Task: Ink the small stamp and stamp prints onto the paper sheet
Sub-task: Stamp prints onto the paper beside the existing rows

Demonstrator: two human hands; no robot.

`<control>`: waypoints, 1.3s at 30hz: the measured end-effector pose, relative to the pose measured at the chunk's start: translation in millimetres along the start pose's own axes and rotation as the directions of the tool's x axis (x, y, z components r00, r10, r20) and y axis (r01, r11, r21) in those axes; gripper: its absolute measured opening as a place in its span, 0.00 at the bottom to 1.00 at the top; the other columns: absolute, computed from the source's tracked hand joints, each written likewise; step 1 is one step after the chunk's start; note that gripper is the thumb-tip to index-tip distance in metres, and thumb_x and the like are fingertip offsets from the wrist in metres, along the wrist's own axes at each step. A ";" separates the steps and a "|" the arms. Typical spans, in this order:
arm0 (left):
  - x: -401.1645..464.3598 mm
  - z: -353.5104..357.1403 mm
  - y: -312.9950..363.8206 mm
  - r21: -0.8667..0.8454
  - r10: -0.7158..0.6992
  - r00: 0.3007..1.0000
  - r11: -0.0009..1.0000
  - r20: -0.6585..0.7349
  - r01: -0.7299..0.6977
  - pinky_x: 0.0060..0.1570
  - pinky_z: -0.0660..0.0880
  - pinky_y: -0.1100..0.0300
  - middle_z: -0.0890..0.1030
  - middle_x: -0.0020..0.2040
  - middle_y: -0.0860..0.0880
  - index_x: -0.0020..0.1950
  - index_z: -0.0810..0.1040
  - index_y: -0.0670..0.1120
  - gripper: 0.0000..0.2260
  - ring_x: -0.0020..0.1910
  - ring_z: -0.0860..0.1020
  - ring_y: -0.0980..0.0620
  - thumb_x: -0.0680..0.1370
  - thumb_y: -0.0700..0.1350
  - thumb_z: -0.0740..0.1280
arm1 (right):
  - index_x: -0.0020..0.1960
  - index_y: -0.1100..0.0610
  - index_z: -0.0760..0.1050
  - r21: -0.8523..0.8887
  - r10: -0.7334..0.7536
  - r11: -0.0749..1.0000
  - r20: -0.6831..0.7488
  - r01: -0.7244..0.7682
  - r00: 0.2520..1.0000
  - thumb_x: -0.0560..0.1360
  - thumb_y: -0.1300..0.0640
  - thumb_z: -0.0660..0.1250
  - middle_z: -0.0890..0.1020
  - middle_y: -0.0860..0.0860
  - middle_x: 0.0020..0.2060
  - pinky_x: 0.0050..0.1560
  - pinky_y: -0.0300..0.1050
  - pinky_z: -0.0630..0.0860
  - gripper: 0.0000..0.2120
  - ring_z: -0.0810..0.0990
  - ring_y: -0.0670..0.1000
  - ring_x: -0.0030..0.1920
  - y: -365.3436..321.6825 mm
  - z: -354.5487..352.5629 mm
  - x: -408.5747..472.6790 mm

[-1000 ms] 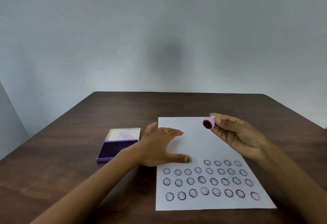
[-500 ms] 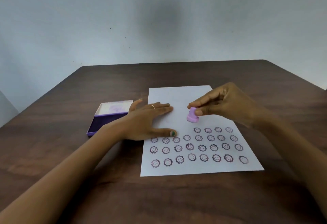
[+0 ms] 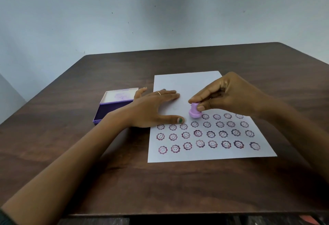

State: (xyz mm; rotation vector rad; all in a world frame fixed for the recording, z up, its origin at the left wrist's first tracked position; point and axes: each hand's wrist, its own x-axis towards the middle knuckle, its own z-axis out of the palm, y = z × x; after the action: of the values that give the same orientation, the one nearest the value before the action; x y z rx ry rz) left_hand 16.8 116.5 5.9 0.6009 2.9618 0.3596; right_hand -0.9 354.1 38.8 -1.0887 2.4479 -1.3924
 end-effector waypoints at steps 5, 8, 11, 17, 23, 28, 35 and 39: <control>0.5 -0.3 0.4 -0.003 0.000 1.000 1.000 0.004 0.000 0.72 0.39 0.44 0.57 0.77 0.58 0.76 0.55 0.59 0.43 0.76 0.53 0.56 0.64 0.76 0.53 | 0.46 0.55 0.83 -0.030 0.010 1.000 0.011 -0.010 1.000 0.64 0.63 0.74 0.85 0.44 0.42 0.48 0.35 0.80 0.12 0.84 0.45 0.43 -0.4 1.2 0.4; 0.1 -1.3 1.0 -0.005 0.001 1.000 1.000 0.008 -0.001 0.72 0.39 0.45 0.57 0.77 0.57 0.76 0.55 0.59 0.44 0.76 0.53 0.55 0.63 0.76 0.52 | 0.46 0.55 0.83 -0.028 0.017 0.999 0.013 -0.017 1.000 0.64 0.63 0.75 0.85 0.43 0.41 0.47 0.33 0.79 0.11 0.84 0.44 0.43 -0.7 1.9 0.2; -0.5 -2.3 2.3 -0.004 -0.008 1.000 1.000 0.017 0.008 0.72 0.39 0.44 0.56 0.78 0.57 0.76 0.54 0.58 0.42 0.76 0.53 0.55 0.65 0.74 0.54 | 0.46 0.54 0.83 -0.049 0.023 0.999 0.018 -0.022 1.000 0.64 0.62 0.74 0.85 0.41 0.41 0.47 0.32 0.79 0.11 0.84 0.43 0.43 -1.3 2.6 0.2; -0.5 -3.0 4.6 -0.001 -0.012 0.999 1.000 0.029 0.012 0.72 0.40 0.44 0.56 0.78 0.57 0.76 0.54 0.58 0.42 0.77 0.53 0.55 0.65 0.72 0.54 | 0.45 0.53 0.83 -0.059 0.039 0.998 0.018 -0.037 0.999 0.64 0.62 0.74 0.85 0.42 0.41 0.46 0.31 0.78 0.11 0.84 0.43 0.43 -2.4 3.9 -0.6; -0.2 -2.3 3.8 -0.002 -0.010 1.000 1.000 0.024 0.010 0.72 0.41 0.45 0.56 0.78 0.57 0.76 0.54 0.58 0.42 0.77 0.53 0.55 0.65 0.73 0.54 | 0.45 0.51 0.82 -0.114 0.048 0.992 0.008 -0.046 0.999 0.64 0.61 0.74 0.84 0.43 0.41 0.46 0.28 0.77 0.12 0.83 0.41 0.43 -6.4 6.4 -1.8; -0.6 -2.2 3.7 -0.003 -0.012 1.000 1.000 0.019 0.012 0.73 0.41 0.45 0.57 0.77 0.57 0.76 0.55 0.58 0.42 0.76 0.53 0.56 0.65 0.73 0.54 | 0.46 0.53 0.83 -0.192 0.036 0.981 -0.019 -0.039 0.999 0.64 0.60 0.75 0.84 0.43 0.40 0.44 0.25 0.75 0.11 0.82 0.38 0.43 -9.4 10.5 -3.7; -1.6 -1.7 3.4 -0.011 -0.017 1.000 1.000 0.019 0.017 0.73 0.41 0.43 0.57 0.78 0.57 0.76 0.55 0.58 0.43 0.76 0.53 0.55 0.64 0.73 0.54 | 0.48 0.53 0.81 -0.236 -0.009 0.972 -0.088 -0.012 0.996 0.65 0.60 0.74 0.84 0.46 0.45 0.50 0.29 0.76 0.12 0.81 0.38 0.47 -8.5 16.9 -12.7; -0.4 -0.8 2.9 -0.008 -0.010 1.000 1.000 0.016 0.010 0.73 0.41 0.42 0.57 0.78 0.56 0.76 0.55 0.57 0.43 0.76 0.54 0.54 0.64 0.74 0.54 | 0.49 0.57 0.81 -0.273 -0.061 0.962 -0.123 0.025 0.991 0.66 0.62 0.73 0.85 0.51 0.47 0.51 0.27 0.75 0.12 0.80 0.38 0.48 -5.6 20.4 -16.3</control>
State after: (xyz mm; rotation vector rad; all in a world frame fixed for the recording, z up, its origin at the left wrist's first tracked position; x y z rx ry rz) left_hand 18.1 118.8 7.4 0.5847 2.9457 0.3632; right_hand 22.7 348.5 27.8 -1.1426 2.7900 -1.1991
